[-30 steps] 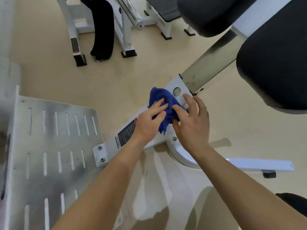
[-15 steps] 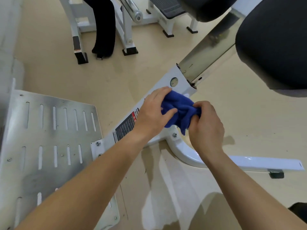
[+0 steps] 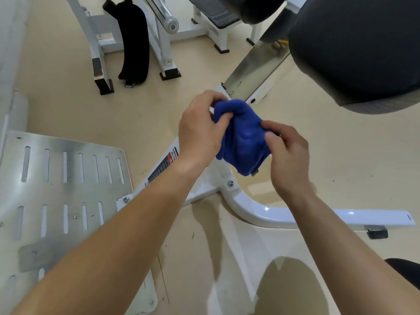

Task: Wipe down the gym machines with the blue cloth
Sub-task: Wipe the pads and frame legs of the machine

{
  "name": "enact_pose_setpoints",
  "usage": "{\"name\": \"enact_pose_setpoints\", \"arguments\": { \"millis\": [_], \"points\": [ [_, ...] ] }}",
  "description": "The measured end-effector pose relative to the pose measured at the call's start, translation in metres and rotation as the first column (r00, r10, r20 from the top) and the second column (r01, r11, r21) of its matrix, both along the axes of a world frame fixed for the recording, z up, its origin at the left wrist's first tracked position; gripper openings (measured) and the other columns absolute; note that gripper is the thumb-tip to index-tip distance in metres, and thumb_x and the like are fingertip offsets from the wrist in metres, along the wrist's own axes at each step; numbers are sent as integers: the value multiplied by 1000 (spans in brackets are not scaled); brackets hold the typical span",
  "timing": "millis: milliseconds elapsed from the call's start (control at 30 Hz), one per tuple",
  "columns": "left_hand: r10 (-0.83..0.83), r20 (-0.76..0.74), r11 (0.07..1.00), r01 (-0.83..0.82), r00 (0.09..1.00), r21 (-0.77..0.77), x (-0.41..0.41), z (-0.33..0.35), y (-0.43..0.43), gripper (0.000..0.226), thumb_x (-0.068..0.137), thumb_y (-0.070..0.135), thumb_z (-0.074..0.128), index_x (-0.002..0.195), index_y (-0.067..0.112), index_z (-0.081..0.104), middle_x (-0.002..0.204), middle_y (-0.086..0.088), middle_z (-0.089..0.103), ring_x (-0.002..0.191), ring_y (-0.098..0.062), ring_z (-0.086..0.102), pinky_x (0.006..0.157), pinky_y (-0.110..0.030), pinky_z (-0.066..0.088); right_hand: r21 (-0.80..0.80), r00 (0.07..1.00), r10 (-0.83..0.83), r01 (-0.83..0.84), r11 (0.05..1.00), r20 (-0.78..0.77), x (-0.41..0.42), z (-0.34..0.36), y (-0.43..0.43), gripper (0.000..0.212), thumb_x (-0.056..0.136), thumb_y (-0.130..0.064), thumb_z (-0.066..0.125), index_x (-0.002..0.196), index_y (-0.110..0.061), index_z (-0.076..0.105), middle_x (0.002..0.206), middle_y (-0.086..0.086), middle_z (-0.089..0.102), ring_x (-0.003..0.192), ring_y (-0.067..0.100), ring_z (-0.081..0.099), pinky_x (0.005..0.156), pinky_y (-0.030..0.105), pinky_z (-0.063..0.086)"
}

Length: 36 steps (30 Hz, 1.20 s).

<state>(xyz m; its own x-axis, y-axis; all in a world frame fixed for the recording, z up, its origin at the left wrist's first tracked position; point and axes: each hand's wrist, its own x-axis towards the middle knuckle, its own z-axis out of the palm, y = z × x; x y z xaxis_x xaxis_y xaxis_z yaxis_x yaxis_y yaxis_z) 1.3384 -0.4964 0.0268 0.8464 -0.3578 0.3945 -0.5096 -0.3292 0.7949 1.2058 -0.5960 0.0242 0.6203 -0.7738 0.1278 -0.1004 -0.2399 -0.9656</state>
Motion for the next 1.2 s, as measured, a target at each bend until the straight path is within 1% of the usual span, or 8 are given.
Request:
{"name": "enact_pose_setpoints", "arguments": {
  "millis": [133, 233, 333, 433, 567, 767, 867, 1200],
  "points": [
    [146, 104, 988, -151, 984, 38, 2, -4, -9, 21, 86, 24, 64, 104, 30, 54, 99, 18, 60, 83, -13, 58, 71, -33, 50, -82, 990, 9, -21, 996, -142, 29, -10, -2, 39, 92, -30, 60, 131, -25, 59, 124, -10, 51, 99, -16, 51, 79, 0, 39],
    [117, 165, 990, -128, 979, 56, -3, -20, -12, 27, 88, 12, 56, 113, 22, 54, 115, 7, 53, 84, -17, 58, 70, -37, 51, -130, 964, -1, -34, 991, -265, 35, -22, 0, 39, 94, -38, 53, 133, -34, 58, 124, -11, 45, 111, 6, 47, 86, 18, 39],
    [89, 188, 992, -104, 978, 70, -11, -28, -8, 33, 90, 11, 51, 122, 20, 51, 124, 1, 50, 89, -20, 62, 70, -38, 52, -227, 927, -29, -61, 972, -375, 32, -18, 2, 24, 97, -40, 46, 86, -36, 68, 102, -11, 54, 92, 9, 43, 74, 22, 35],
    [-13, 185, 988, -15, 983, 152, -17, -33, -2, 36, 97, 20, 47, 133, 18, 51, 132, 1, 54, 109, -19, 59, 85, -40, 51, -33, 941, 126, -143, 989, -315, 31, -15, 9, 43, 100, -39, 44, 60, -26, 51, 55, -12, 48, 52, 4, 46, 46, 13, 31],
    [-210, 80, 922, 170, 975, 349, -12, -34, -4, 54, 105, 25, 37, 156, 16, 20, 162, -4, 23, 148, -17, 21, 120, -38, 24, -3, 963, 82, -86, 996, -257, 39, -18, 17, 41, 103, -35, 42, 65, -24, 53, 54, -12, 53, 49, 0, 48, 45, 11, 32],
    [-317, -25, 899, 309, 948, 310, 10, -28, -11, 64, 104, 20, 39, 158, 19, 5, 166, 3, 0, 151, -9, 4, 118, -19, 10, 200, 999, 42, -43, 979, 5, 45, -29, 19, 23, 100, -23, 47, 102, -19, 69, 82, -4, 72, 77, 13, 68, 69, 29, 52],
    [-318, 6, 913, 305, 948, 271, 9, -27, -19, 62, 103, 19, 39, 157, 17, 8, 166, 0, 2, 152, -14, 4, 123, -29, 12, 263, 996, 65, -79, 962, 60, 48, -32, 12, 25, 102, -18, 46, 111, -14, 68, 89, -2, 74, 82, 13, 70, 71, 28, 53],
    [-122, 29, 935, 105, 992, 340, -14, -18, -33, 61, 105, 18, 39, 157, 14, 8, 166, -2, 3, 152, -16, 7, 121, -26, 12, 372, 989, 138, -144, 917, 43, 55, -40, -16, 24, 101, -23, 54, 91, -14, 74, 85, 12, 74, 78, 22, 71, 78, 43, 55]
  ]
}}
